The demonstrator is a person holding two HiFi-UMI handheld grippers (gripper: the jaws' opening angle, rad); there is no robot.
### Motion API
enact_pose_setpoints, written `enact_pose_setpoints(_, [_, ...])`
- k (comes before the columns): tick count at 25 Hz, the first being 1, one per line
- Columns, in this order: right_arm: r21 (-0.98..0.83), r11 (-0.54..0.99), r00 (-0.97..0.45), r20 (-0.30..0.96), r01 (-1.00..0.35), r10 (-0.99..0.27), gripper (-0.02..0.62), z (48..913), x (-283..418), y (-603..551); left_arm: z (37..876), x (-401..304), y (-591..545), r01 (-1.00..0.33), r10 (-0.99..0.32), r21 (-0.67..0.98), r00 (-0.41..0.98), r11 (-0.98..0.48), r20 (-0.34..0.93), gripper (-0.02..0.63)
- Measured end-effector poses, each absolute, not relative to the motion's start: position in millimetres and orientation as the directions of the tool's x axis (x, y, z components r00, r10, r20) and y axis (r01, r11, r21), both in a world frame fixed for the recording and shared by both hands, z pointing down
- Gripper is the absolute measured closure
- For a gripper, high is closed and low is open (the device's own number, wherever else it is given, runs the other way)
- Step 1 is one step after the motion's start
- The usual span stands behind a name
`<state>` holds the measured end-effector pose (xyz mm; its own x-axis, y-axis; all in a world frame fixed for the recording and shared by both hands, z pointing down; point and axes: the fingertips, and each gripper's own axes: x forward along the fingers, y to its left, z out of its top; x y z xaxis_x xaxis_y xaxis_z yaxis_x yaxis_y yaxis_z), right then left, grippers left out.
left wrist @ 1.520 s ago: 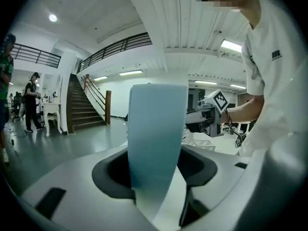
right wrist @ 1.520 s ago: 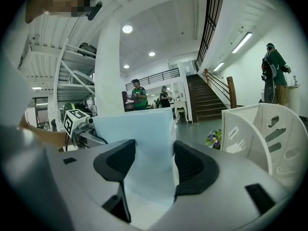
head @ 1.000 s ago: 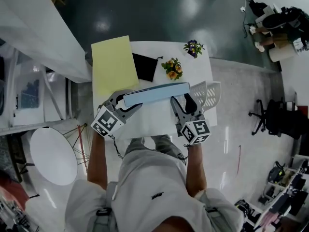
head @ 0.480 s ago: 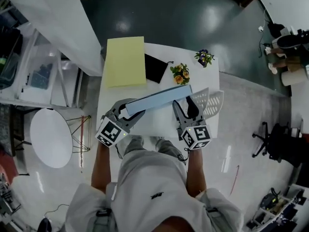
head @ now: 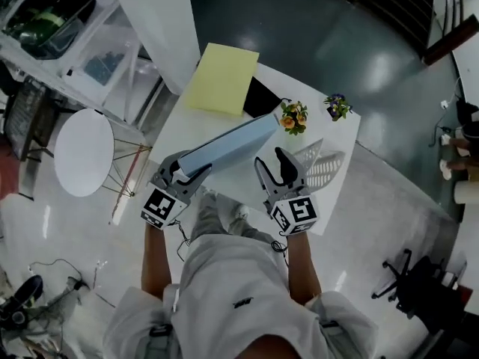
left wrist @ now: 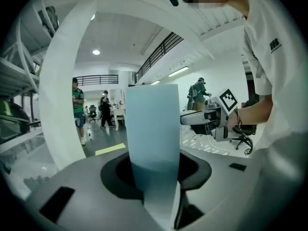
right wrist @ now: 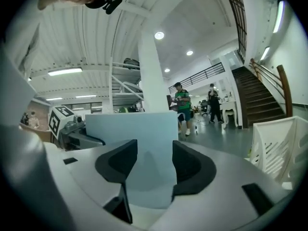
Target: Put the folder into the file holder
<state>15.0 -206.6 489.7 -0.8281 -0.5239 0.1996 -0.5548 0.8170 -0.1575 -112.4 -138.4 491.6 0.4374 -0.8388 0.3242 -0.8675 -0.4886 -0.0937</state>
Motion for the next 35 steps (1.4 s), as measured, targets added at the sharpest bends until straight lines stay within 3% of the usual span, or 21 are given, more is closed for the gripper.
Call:
enact_pose_setpoints(4, [-0.153, 0.884, -0.891, 0.189, -0.442, -0.413, 0.373, 489, 12, -179, 485, -103, -111, -0.921, -0.893, -0.118, 0.318, -0.370, 0.319, 0.431])
enact_pose_setpoints(15, [-0.154, 0.942, -0.946, 0.174, -0.299, -0.272, 0.388, 461, 2, -107, 442, -89, -41, -0.976, -0.958, -0.146, 0.120, -0.161, 0.260, 0.433])
enact_pose_setpoints(25, [-0.100, 0.934, -0.933, 0.151, -0.342, -0.326, 0.399, 435, 34, -55, 413, -62, 16, -0.985, -0.973, -0.135, 0.074, -0.105, 0.217, 0.437])
enact_pose_setpoints(35, [-0.043, 0.898, -0.889, 0.173, -0.437, -0.424, 0.403, 423, 119, 15, 376, -17, 87, -0.993, -0.990, -0.104, 0.033, -0.047, 0.138, 0.442])
